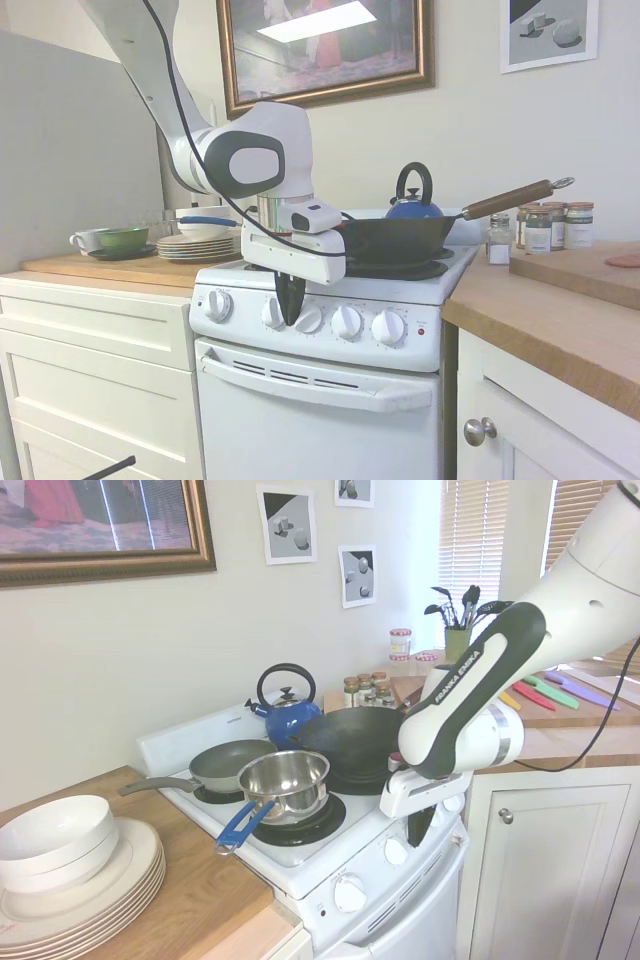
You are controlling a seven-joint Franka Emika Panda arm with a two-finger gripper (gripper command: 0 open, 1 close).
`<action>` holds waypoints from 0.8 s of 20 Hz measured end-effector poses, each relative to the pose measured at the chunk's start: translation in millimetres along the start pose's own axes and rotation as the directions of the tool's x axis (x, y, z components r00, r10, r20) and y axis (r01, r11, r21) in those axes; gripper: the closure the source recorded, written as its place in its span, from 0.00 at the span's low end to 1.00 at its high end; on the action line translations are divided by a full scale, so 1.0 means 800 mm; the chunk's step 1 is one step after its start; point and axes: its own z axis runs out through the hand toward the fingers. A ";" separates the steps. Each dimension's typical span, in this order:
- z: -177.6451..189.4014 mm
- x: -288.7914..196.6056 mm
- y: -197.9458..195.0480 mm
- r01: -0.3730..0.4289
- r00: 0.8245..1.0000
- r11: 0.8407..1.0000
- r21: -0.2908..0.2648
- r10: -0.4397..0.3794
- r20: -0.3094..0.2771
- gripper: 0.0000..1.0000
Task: Turn on the stove on the top left
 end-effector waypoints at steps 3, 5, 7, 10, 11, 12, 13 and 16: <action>-0.019 -0.007 -0.001 0.007 1.000 1.000 0.008 -0.006 -0.024 1.00; -0.032 -0.012 0.000 0.010 0.999 1.000 0.014 -0.009 -0.039 1.00; -0.043 -0.017 0.001 0.013 0.999 1.000 0.021 -0.012 -0.050 1.00; -0.056 -0.030 0.002 0.023 0.998 1.000 0.017 -0.022 -0.053 0.00; -0.059 -0.035 0.001 0.028 0.998 1.000 0.011 -0.027 -0.050 0.00; -0.063 -0.040 -0.001 0.033 0.998 0.999 0.009 -0.032 -0.053 0.00; -0.066 -0.046 -0.004 0.040 0.998 0.999 0.006 -0.040 -0.056 0.00; -0.073 -0.060 -0.011 0.059 0.996 0.998 -0.001 -0.059 -0.062 0.00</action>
